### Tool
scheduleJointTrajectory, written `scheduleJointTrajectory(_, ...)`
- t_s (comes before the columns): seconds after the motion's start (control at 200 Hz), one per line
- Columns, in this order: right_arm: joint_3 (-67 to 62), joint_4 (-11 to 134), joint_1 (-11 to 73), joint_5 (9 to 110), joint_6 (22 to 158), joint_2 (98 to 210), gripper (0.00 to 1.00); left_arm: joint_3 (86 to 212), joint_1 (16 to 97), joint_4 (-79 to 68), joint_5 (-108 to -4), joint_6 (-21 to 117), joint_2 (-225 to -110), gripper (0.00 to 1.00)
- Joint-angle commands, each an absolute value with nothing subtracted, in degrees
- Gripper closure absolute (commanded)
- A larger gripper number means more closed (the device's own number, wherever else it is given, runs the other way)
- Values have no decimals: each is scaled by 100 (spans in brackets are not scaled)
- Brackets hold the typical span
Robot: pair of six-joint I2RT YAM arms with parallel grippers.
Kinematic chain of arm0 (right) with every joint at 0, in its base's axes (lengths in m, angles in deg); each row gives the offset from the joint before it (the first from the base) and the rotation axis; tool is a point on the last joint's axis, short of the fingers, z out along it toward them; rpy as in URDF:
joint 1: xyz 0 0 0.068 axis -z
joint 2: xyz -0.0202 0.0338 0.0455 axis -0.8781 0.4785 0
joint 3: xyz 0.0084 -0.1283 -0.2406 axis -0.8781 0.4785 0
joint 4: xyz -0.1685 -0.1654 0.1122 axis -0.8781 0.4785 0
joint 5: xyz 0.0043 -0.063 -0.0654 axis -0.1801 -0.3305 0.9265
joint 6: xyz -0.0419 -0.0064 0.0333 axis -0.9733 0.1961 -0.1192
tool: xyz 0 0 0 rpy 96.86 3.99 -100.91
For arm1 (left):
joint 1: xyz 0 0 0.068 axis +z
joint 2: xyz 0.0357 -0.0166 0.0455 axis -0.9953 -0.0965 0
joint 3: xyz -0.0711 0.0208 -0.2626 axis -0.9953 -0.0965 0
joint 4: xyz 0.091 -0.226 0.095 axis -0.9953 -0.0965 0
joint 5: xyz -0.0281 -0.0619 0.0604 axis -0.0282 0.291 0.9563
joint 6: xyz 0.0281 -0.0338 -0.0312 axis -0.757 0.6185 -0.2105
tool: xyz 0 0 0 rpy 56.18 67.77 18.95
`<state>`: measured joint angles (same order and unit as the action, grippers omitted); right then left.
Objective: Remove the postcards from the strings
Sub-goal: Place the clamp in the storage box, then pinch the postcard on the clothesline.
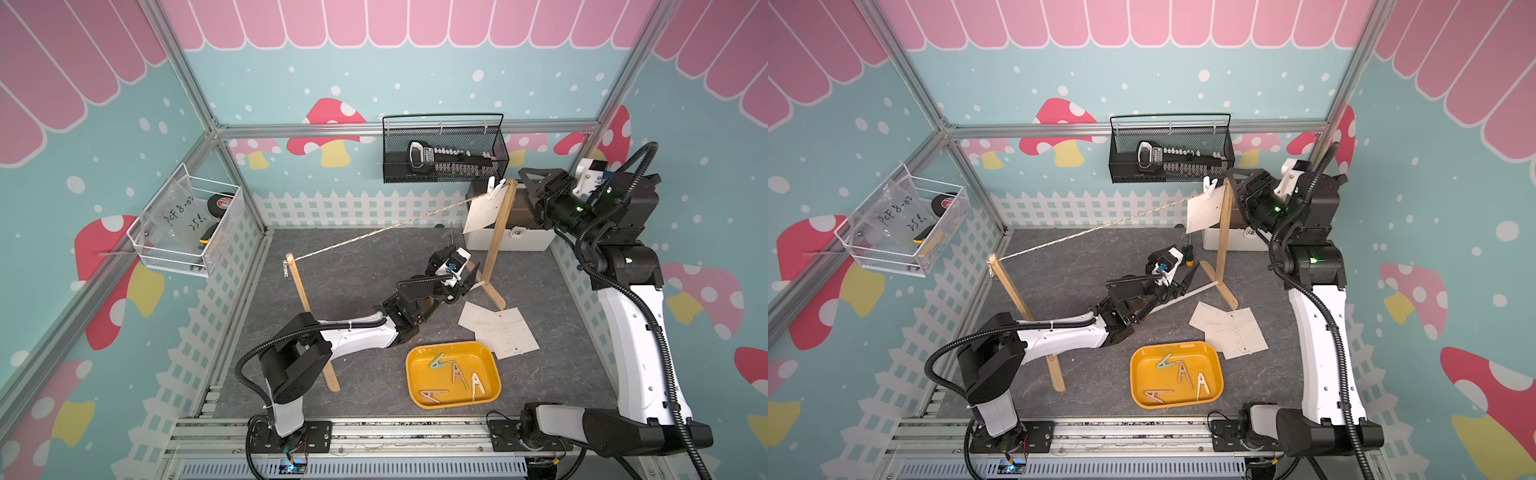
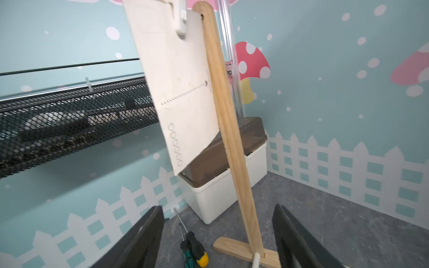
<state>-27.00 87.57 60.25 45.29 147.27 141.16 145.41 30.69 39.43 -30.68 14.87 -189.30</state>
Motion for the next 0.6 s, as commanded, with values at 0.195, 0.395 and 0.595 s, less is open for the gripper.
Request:
scheduleJointTrajectory(0.195,-3767,9819,5534,4670,14663,14537,36,15506,3555,4044,-4062,1507,-19399,33)
scheduleJointTrajectory(0.395,-3867,10183,5325,4847,14553,14688,36,16076,3826,3680,-4842,1544,-19671,37)
scheduleJointTrajectory(0.595,-4217,10461,5208,4972,14460,14927,37,16476,4024,3298,-5549,1519,-19808,50)
